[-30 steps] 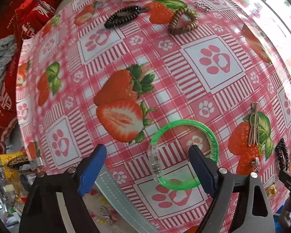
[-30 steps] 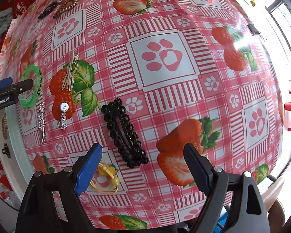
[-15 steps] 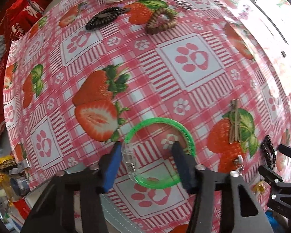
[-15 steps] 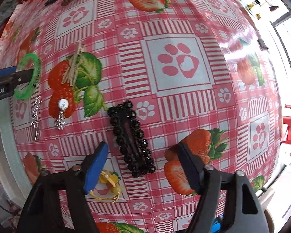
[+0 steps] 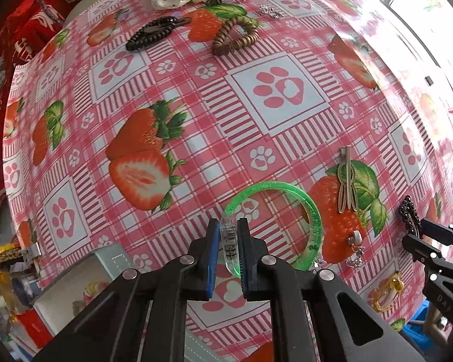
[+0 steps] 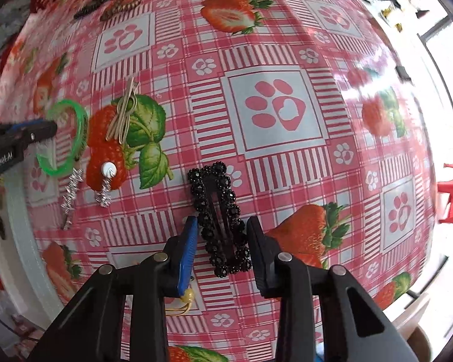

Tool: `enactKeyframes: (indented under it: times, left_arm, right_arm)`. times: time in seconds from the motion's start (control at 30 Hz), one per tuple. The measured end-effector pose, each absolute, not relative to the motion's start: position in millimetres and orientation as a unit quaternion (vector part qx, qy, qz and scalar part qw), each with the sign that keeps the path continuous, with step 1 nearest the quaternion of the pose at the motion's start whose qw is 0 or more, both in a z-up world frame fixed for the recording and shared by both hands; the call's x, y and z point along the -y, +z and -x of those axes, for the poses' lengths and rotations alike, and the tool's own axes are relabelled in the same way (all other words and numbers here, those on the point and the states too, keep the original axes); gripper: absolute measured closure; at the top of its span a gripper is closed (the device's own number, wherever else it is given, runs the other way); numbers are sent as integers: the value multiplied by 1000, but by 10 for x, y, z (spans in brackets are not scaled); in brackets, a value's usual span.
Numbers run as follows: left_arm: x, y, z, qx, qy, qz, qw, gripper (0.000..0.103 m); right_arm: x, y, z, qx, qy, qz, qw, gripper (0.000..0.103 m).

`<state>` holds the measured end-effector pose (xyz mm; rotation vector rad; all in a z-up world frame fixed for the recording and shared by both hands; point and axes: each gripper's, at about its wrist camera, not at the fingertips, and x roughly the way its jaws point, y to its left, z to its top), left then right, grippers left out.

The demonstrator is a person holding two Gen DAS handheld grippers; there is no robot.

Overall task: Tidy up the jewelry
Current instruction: 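Carry the black clip and green bangle with both tools over the white box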

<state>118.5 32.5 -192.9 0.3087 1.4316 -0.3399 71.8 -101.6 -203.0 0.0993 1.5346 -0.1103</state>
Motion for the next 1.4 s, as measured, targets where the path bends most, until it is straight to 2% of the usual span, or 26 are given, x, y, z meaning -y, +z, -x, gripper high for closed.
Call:
enactKeyframes:
  times: [0.23, 0.6, 0.67, 0.7, 0.73, 0.97, 1.0, 1.03, 1.1, 1.17, 1.2, 1.27, 1.3, 1.33, 1.37, 1.4]
  left_arm:
    - [-419, -1727, -1093, -635, -164, -124, 744, 84]
    - [-560, -1598, -1126, -643, -145, -98, 746, 83]
    - [-589, -1581, -1155, -646, -145, -94, 743, 48]
    - [-607, -1552, -1149, -640, -139, -96, 749, 7]
    - [-621, -1502, -1135, -627, -128, -101, 762, 0]
    - [-576, -1603, -1231, -625, -115, -144, 759, 0]
    - [-545, -1644, -1248, -628, -117, -147, 755, 2]
    - [-512, -1679, -1274, -630, -121, -151, 752, 9]
    - [-453, -1789, -1328, -635, -133, -158, 745, 11]
    - [-372, -1848, -1352, -631, -146, -172, 742, 20]
    - [-324, -1885, -1354, -632, -153, -182, 737, 28]
    - [-262, -1936, -1346, -634, -162, -193, 731, 30]
    - [-244, -1933, -1336, -630, -170, -191, 733, 35]
    - [-233, -1927, -1337, -628, -176, -189, 734, 48]
    - [-214, -1913, -1332, -630, -188, -184, 731, 56]
    - [-190, -1898, -1316, -628, -190, -187, 731, 74]
  right_arm:
    - [1331, -1810, -675, -678, -50, -99, 726, 67]
    - [1286, -1621, -603, -667, -46, -119, 734, 67]
    - [1294, -1580, -540, -665, -44, -125, 735, 67]
    - [1292, -1575, -506, -665, -43, -128, 735, 67]
    - [1293, -1571, -496, -665, -41, -133, 734, 67]
    - [1319, -1560, -412, -663, -42, -149, 733, 67]
    - [1329, -1561, -406, -663, -43, -150, 732, 67]
    - [1337, -1564, -401, -664, -43, -151, 731, 67]
    - [1360, -1557, -379, -665, -44, -151, 730, 67]
    - [1366, -1559, -376, -666, -44, -151, 729, 67]
    - [1376, -1554, -367, -666, -45, -150, 729, 67]
    - [1390, -1545, -362, -667, -45, -151, 728, 67]
    - [1398, -1538, -359, -666, -45, -152, 728, 67]
    - [1398, -1535, -361, -666, -45, -152, 729, 67]
    - [1397, -1531, -364, -666, -44, -152, 729, 67]
    - [1396, -1524, -366, -665, -44, -152, 730, 67]
